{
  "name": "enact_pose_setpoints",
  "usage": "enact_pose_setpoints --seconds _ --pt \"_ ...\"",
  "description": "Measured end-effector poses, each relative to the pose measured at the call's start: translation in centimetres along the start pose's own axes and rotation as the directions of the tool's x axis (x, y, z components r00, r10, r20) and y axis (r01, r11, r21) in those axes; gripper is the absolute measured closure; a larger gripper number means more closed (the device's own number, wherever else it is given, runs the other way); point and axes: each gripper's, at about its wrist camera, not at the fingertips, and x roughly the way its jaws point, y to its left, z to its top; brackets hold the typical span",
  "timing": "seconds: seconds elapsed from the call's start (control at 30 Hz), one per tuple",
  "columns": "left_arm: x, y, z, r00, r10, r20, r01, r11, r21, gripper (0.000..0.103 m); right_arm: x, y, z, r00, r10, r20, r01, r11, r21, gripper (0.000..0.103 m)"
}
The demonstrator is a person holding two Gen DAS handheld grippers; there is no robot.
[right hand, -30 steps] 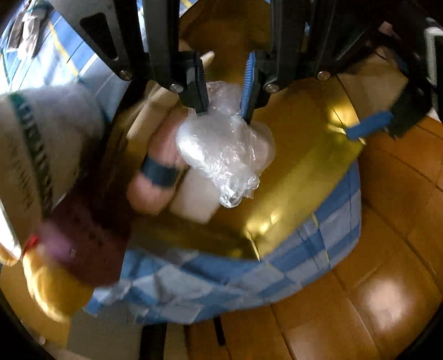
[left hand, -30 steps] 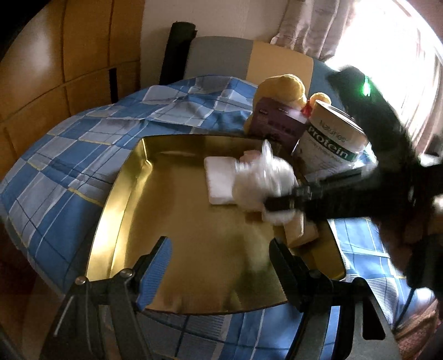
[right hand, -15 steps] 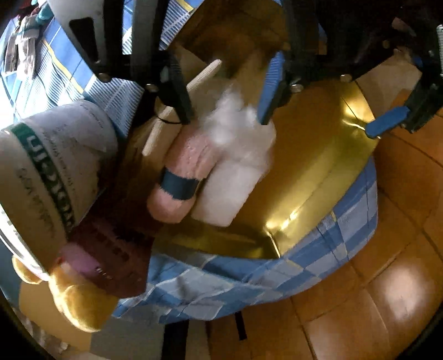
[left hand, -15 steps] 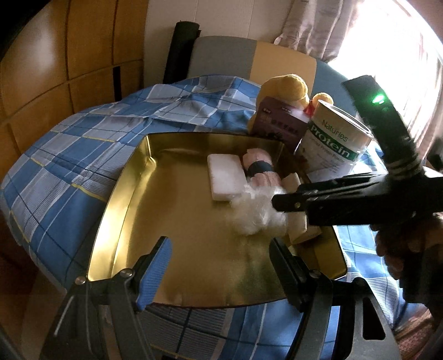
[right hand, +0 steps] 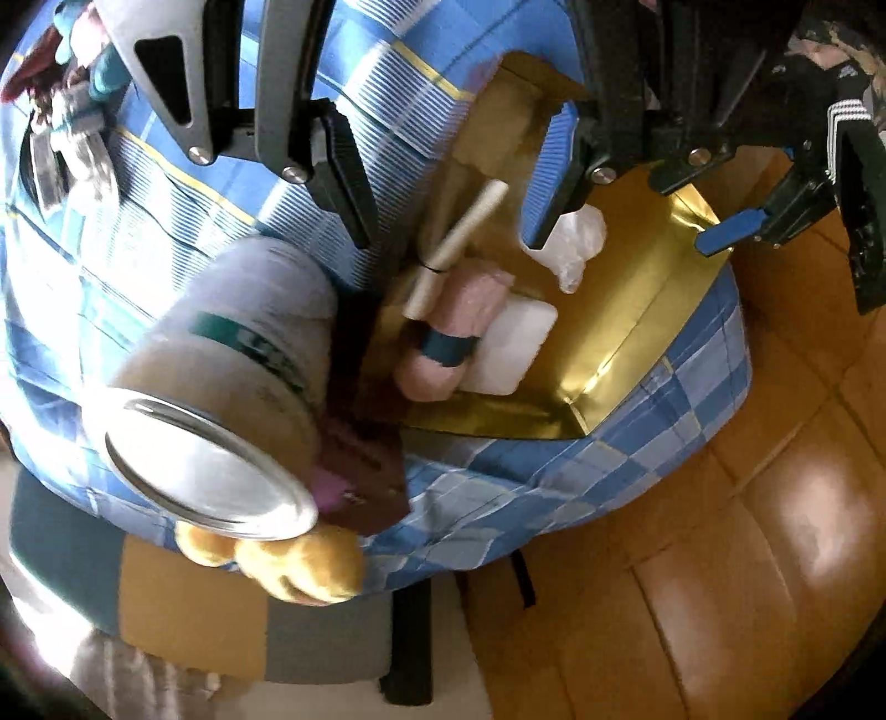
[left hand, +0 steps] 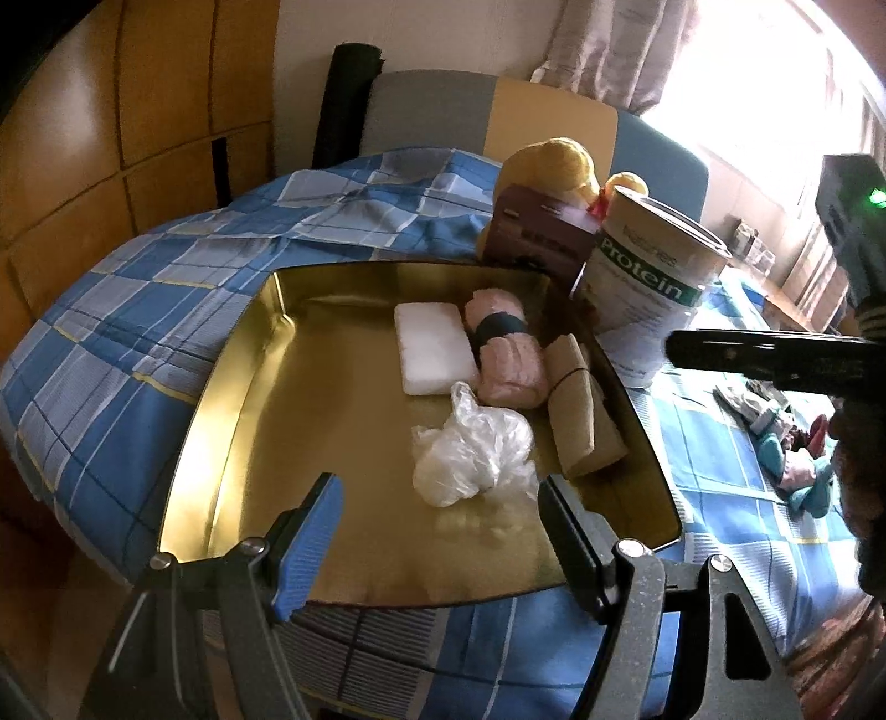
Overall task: Organize soft objects
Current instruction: 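Move both tools back from the tray to the pile of soft items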
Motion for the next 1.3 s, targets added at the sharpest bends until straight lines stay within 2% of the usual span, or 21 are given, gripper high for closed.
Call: enact_pose_setpoints --seconds 0.2,0.37,0.47,0.6,0.7,0.77,0.87,0.9,0.97,1.07,1.17,1.3 --pt "0.0 -0.8 -0.1 1.000 -0.005 -0.002 0.005 1.000 0.027 0.030 -2.4 -3.3 -2.0 0.998 -0.041 0.046 0.037 0.996 0.086 0.049" --pt "-0.2 -1.7 -0.1 1.000 -0.012 0.002 0.012 0.998 0.058 0.030 -4.5 -7.6 -4.0 0.991 -0.112 0.071 0.096 0.975 0.199 0.049" --pt "-0.3 -2.4 0.0 1.000 -0.018 -0.002 0.018 0.997 0.077 0.030 -6.1 -10.6 -5.3 0.982 -0.167 0.092 0.135 0.950 0.282 0.049" --pt "-0.4 -3.5 0.2 1.000 -0.029 -0.004 0.029 0.993 0.111 0.030 -8.8 -15.2 -7.4 0.954 -0.274 0.121 0.202 0.887 0.416 0.049" --pt "-0.9 -4.4 0.6 0.999 -0.036 0.014 0.034 0.991 0.126 0.030 -11.1 -19.1 -9.6 0.912 -0.388 0.134 0.257 0.795 0.550 0.049" --pt "-1.1 -4.9 0.9 0.999 -0.048 0.018 0.045 0.990 0.134 0.030 -12.6 -21.9 -11.4 0.872 -0.472 0.131 0.283 0.704 0.651 0.049" --pt "-0.7 -5.7 1.3 0.997 -0.076 -0.009 0.077 0.988 0.137 0.030 -14.5 -25.6 -15.1 0.817 -0.568 0.103 0.276 0.540 0.795 0.049" --pt "-0.5 -6.0 1.4 0.996 -0.087 -0.023 0.090 0.986 0.142 0.030 -15.0 -26.8 -16.7 0.804 -0.589 0.081 0.258 0.468 0.845 0.049" --pt "-0.2 -7.1 1.4 0.993 -0.109 -0.040 0.114 0.980 0.161 0.030 -15.9 -28.6 -18.8 0.806 -0.588 0.067 0.191 0.367 0.910 0.049" --pt "0.1 -9.2 1.6 0.987 -0.148 -0.061 0.157 0.966 0.204 0.030 -16.5 -29.6 -20.1 0.806 -0.588 0.071 0.140 0.305 0.942 0.049" --pt "0.5 -11.4 1.7 0.977 -0.194 -0.090 0.210 0.949 0.233 0.030 -16.1 -30.0 -20.9 0.833 -0.546 0.092 0.084 0.290 0.953 0.049" --pt "1.6 -14.8 2.0 0.951 -0.267 -0.155 0.301 0.916 0.265 0.030 -15.8 -29.7 -20.8 0.842 -0.528 0.108 0.062 0.293 0.954 0.049"
